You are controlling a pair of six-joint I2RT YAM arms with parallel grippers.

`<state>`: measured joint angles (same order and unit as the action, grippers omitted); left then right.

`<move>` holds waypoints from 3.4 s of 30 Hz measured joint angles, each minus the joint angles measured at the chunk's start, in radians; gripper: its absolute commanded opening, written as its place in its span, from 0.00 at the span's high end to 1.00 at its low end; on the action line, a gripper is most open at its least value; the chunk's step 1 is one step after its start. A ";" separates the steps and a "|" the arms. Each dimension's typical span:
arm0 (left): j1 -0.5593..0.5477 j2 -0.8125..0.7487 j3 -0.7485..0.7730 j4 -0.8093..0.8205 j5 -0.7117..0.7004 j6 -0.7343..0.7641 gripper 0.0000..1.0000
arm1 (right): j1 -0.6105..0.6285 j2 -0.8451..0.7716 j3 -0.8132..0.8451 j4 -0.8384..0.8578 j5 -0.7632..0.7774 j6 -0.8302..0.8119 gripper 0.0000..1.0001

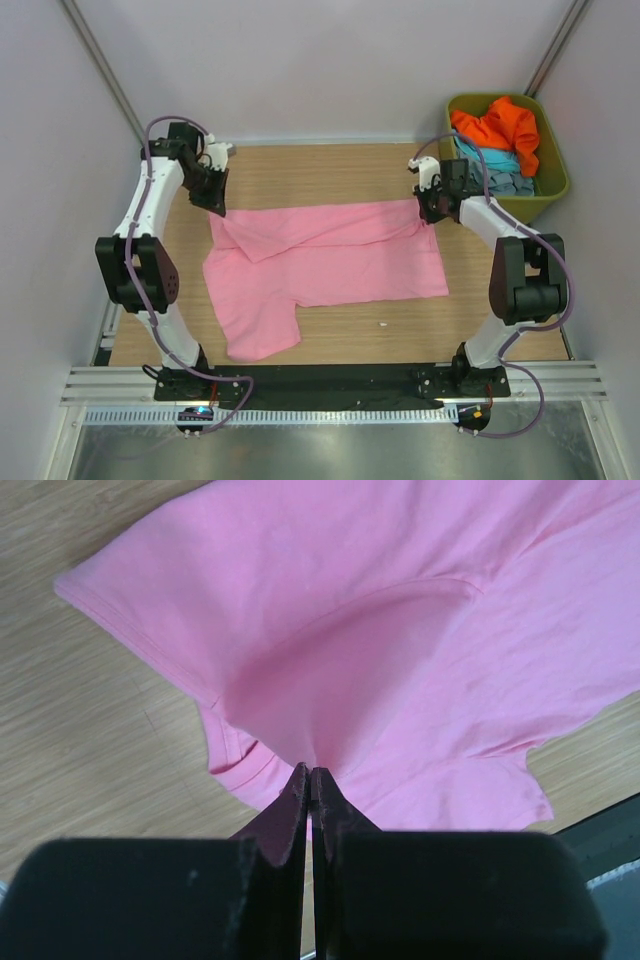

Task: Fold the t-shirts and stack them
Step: Fold the tshirt

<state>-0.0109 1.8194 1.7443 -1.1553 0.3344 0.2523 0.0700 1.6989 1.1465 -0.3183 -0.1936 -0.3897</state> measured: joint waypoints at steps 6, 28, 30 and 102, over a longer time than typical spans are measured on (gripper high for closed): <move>0.000 0.018 0.017 -0.002 0.002 0.000 1.00 | 0.000 0.003 0.023 -0.007 0.000 -0.004 0.98; 0.034 0.083 0.091 -0.008 0.011 -0.003 1.00 | 0.001 0.082 0.126 -0.009 -0.003 0.016 0.70; 0.034 0.098 0.106 -0.008 0.015 -0.005 1.00 | 0.003 0.127 0.142 0.001 -0.005 0.024 0.70; 0.302 0.113 -0.373 0.055 0.208 -0.301 0.56 | 0.734 0.464 0.599 0.063 -0.252 -0.035 0.74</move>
<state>0.2909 1.9324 1.3708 -1.1000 0.5419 -0.0486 0.8043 2.1632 1.7454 -0.2554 -0.4454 -0.4244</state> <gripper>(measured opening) 0.452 0.268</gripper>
